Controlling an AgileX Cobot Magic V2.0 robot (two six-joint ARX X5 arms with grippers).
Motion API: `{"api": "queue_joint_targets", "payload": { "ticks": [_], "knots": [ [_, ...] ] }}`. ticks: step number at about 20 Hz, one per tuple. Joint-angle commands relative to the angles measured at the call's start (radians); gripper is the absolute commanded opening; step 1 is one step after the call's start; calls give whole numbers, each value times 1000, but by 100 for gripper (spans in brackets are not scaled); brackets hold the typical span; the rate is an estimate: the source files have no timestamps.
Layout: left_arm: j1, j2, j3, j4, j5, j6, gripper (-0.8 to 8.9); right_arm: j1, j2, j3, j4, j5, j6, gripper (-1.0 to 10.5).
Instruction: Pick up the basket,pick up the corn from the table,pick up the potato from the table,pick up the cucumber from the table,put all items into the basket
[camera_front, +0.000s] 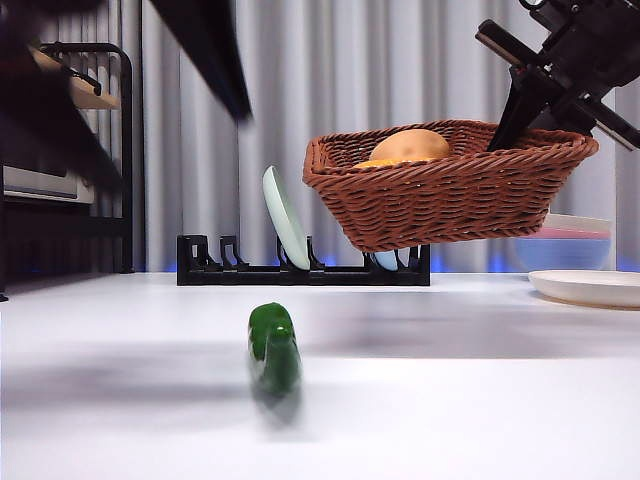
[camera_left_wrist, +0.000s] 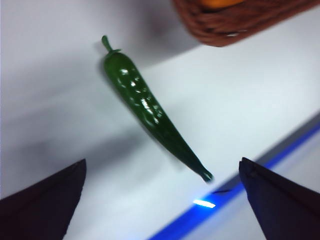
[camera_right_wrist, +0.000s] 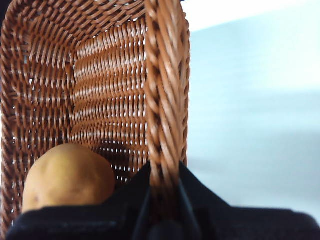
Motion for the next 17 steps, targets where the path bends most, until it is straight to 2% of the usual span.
{"api": "queue_joint_targets", "payload": {
  "ticks": [1,4,9,10,12,14,15,17],
  "knots": [
    [3,111,-10,101,-13,-25,626,-6,-3,10,22,-9,2,-17],
    [3,240,-10,226,-12,-43,625,-27,-3,10,22,-10,2,-16],
    [3,411,-10,306,-28,-47,623,-66,-3,10,22,-10,2,-16],
    [2,429,-10,314,-46,-47,595,-69,-3,10,21,-10,2,-17],
    [2,449,-10,313,-68,-39,356,-79,-3,10,21,-28,2,-17],
    [-3,449,-10,317,-70,12,46,-86,-3,10,21,-44,2,-17],
    [-4,449,-10,315,-73,26,-5,-86,-3,10,21,-46,2,-16],
    [-4,449,-10,299,-76,35,-8,-86,-3,10,21,-60,2,-17]
  ]
}}
